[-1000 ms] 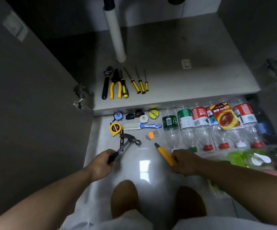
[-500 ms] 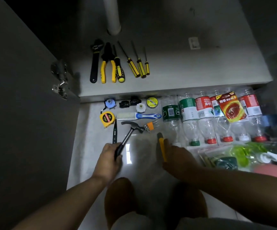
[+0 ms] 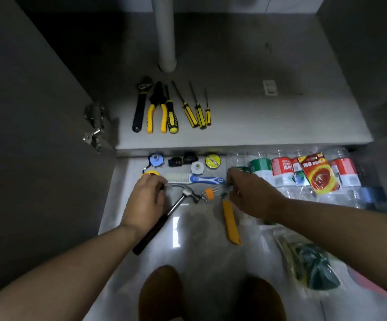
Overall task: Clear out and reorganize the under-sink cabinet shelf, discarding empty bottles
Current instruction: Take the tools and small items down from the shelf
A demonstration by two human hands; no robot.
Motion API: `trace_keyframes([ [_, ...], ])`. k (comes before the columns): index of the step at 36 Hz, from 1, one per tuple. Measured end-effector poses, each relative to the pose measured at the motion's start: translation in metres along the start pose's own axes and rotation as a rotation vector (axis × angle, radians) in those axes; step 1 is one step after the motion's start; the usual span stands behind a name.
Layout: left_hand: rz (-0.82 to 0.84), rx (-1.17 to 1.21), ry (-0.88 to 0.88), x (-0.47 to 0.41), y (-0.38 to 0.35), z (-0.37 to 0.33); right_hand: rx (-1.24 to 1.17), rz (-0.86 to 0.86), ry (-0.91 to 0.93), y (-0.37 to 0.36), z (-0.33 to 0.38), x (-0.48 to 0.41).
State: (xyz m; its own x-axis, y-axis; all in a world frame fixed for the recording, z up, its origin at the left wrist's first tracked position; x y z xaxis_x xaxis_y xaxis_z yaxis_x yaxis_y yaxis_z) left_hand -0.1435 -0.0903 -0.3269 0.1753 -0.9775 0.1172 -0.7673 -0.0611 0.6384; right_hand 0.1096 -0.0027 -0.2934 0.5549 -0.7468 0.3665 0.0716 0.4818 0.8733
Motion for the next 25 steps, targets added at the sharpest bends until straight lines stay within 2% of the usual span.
trace_keyframes([
  [4, -0.200, 0.017, -0.062, -0.057, 0.036, -0.033, 0.007, -0.162, 0.005, 0.045, 0.007, -0.044],
  [8, -0.286, -0.049, 0.023, -0.108, 0.063, -0.039, 0.020, -0.242, 0.023, 0.070, 0.016, -0.084],
  [13, -0.281, -0.082, 0.174, -0.156, 0.078, -0.027, -0.007, -0.230, -0.041, 0.078, 0.019, -0.132],
  [15, -0.271, -0.126, 0.211, -0.172, 0.081, -0.018, 0.065, -0.224, -0.045, 0.076, 0.019, -0.144],
  [20, -0.272, -0.260, 0.240, -0.191, 0.087, -0.007, 0.175, -0.348, -0.099, 0.079, 0.015, -0.152],
  [25, -0.267, -0.207, 0.463, -0.195, 0.088, -0.009, 0.239, -0.433, -0.210, 0.083, 0.006, -0.146],
])
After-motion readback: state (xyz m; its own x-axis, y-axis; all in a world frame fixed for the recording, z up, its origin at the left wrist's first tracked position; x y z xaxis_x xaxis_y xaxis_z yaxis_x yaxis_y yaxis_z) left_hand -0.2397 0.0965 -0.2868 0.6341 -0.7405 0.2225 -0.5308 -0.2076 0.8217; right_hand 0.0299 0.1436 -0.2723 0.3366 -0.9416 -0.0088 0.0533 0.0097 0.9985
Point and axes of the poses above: each hand's wrist, its own x-axis away from the middle knuckle, its own y-axis out of the back of the hand, z = x × y, the point moved 6 cm from there along -x, towards the middle knuckle, and after that the axes turned 10 degrees about x, right-handed, at the moved point
